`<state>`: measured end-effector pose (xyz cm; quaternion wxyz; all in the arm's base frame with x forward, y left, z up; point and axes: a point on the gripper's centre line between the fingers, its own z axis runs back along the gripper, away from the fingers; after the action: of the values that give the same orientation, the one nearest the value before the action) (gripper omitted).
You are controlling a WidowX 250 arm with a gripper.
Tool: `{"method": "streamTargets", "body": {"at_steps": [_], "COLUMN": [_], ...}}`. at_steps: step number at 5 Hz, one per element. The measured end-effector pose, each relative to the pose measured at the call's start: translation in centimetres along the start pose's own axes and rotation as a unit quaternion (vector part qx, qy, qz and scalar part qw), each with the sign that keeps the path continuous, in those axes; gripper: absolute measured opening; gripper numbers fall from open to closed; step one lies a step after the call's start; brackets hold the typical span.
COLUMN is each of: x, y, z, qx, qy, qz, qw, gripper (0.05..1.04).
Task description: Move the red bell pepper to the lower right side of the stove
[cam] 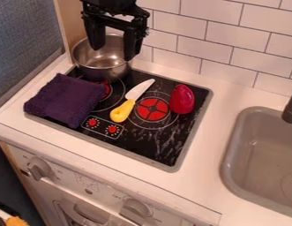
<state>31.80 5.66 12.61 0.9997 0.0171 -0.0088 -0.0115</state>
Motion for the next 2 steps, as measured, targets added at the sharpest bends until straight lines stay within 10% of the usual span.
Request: {"method": "streamTargets", "body": {"at_steps": [1,2], "x": [0.0,1.6], "y": [-0.1,-2.3], "z": [-1.1,-1.8], "qx": [-0.004,-0.003], "qy": [0.013,-0.035], "qz": [0.003,-0.01], "qw": [0.9999,0.9993], "gripper": [1.0,1.001]}}
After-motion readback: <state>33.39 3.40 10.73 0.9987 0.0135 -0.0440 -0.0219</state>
